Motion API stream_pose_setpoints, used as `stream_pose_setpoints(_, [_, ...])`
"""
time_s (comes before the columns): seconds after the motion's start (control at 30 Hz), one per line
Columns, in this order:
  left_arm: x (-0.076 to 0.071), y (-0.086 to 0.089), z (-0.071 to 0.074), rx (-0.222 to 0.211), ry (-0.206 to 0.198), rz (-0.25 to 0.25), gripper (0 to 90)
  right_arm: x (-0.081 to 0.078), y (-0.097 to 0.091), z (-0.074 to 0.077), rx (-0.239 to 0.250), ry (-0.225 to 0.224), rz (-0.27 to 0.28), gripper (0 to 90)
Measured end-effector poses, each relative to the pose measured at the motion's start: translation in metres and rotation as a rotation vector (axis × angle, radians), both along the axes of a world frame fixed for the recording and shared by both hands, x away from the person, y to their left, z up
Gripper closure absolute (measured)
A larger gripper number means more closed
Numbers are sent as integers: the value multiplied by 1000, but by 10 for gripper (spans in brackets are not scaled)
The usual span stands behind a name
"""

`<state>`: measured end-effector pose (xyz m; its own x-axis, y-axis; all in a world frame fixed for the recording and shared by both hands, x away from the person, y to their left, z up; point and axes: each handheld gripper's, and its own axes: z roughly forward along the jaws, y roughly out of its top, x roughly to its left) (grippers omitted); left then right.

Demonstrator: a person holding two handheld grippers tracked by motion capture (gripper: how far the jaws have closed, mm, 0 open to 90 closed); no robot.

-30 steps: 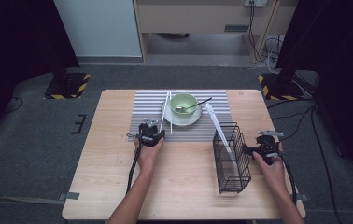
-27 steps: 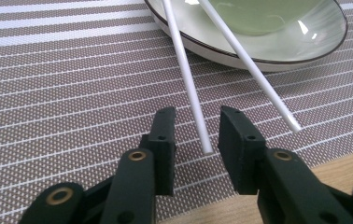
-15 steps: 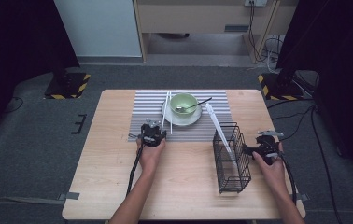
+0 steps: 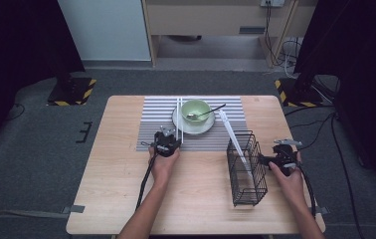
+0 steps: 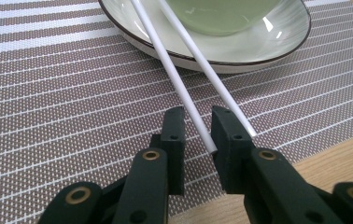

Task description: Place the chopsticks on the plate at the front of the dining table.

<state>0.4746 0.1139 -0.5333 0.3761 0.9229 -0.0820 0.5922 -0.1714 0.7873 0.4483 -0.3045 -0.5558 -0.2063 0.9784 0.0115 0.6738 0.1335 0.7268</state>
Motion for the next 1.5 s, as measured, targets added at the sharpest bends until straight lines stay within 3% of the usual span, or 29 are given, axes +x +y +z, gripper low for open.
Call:
stream_pose_setpoints(0.27, [0,-1,0,13,-12,4,790,0,0,0,0,0,0,29])
stream_pose_setpoints(1.13, [0,-3,-2,-13,-16,-3,770,0,0,0,1,2,-1,29])
stream_pose_setpoints(1.5, [-12,-5,11,-18,-58,5,606,0,0,0,0,2,1,27])
